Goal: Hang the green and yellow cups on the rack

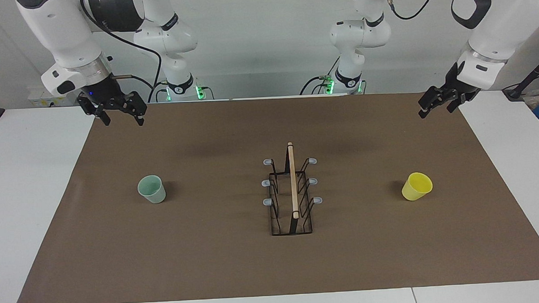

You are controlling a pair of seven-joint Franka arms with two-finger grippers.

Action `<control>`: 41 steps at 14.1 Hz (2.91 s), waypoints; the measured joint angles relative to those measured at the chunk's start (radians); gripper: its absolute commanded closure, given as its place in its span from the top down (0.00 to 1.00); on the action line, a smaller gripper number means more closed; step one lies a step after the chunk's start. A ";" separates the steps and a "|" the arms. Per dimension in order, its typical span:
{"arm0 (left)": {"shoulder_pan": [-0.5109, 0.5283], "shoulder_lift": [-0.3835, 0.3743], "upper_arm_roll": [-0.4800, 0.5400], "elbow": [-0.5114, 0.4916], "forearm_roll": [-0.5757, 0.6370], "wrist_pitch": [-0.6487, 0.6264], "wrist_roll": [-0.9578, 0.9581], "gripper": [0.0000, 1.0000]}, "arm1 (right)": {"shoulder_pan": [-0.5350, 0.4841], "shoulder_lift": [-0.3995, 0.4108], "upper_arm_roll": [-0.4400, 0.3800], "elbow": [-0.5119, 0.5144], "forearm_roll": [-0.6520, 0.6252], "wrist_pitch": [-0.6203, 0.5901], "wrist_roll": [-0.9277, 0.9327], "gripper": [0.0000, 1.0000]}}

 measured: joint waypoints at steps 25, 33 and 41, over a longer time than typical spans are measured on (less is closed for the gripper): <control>0.236 0.692 0.098 0.397 -0.592 0.053 -0.798 0.94 | 0.240 0.156 0.013 -0.181 -0.671 0.019 -0.748 1.00; 0.262 0.630 0.100 0.192 -0.715 0.125 -0.839 0.96 | 0.279 0.289 0.013 -0.187 -0.742 0.132 -0.753 1.00; 0.277 0.513 0.104 -0.108 -0.945 0.195 -0.793 1.00 | 0.340 0.411 0.012 -0.188 -0.840 0.187 -0.746 1.00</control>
